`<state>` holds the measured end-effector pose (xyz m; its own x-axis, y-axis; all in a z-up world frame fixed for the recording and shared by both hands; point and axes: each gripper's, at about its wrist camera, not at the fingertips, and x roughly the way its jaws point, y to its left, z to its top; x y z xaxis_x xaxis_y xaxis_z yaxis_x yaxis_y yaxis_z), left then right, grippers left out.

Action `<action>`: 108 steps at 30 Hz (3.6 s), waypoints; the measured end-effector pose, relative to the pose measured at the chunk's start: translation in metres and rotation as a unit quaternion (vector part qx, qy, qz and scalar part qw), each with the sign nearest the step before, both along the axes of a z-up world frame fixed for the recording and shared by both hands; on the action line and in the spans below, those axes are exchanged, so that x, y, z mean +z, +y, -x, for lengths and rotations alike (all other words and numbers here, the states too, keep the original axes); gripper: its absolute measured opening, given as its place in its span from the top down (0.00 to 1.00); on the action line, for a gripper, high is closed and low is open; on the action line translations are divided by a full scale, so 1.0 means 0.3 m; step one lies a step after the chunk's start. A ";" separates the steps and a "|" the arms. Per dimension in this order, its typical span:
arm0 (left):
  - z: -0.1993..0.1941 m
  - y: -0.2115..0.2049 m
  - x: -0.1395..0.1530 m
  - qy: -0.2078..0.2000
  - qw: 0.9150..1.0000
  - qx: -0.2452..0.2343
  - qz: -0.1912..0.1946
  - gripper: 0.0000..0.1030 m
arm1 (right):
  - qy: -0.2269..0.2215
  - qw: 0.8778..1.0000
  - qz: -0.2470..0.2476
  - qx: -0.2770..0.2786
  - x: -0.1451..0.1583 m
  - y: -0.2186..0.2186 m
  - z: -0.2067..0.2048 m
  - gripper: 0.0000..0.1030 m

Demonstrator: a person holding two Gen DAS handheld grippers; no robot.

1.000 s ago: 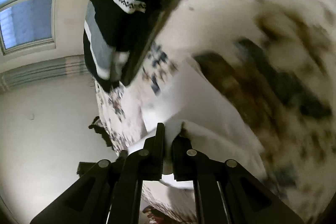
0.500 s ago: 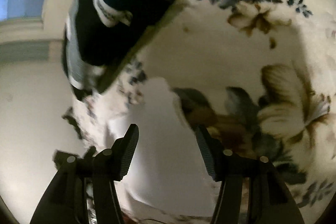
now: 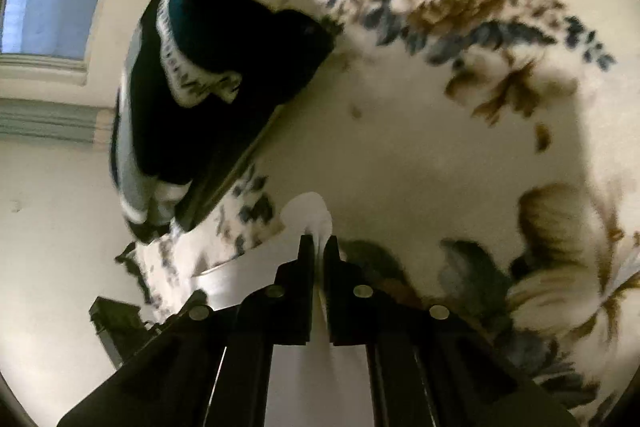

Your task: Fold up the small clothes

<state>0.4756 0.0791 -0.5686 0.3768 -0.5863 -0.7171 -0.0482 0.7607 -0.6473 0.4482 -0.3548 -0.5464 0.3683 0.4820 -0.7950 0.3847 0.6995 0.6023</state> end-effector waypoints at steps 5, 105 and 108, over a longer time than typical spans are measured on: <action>-0.012 0.045 -0.023 0.057 0.998 -0.003 0.024 0.82 | 0.053 0.997 -0.060 -0.014 -0.021 -0.067 0.020 0.68; -0.409 -0.246 0.590 -0.033 0.961 -0.013 -0.276 0.01 | 0.026 0.926 0.320 0.200 0.654 0.209 -0.459 0.09; -0.356 -0.260 0.635 -0.021 0.957 -0.019 -0.289 0.01 | 0.025 0.913 0.361 0.190 0.714 0.225 -0.414 0.01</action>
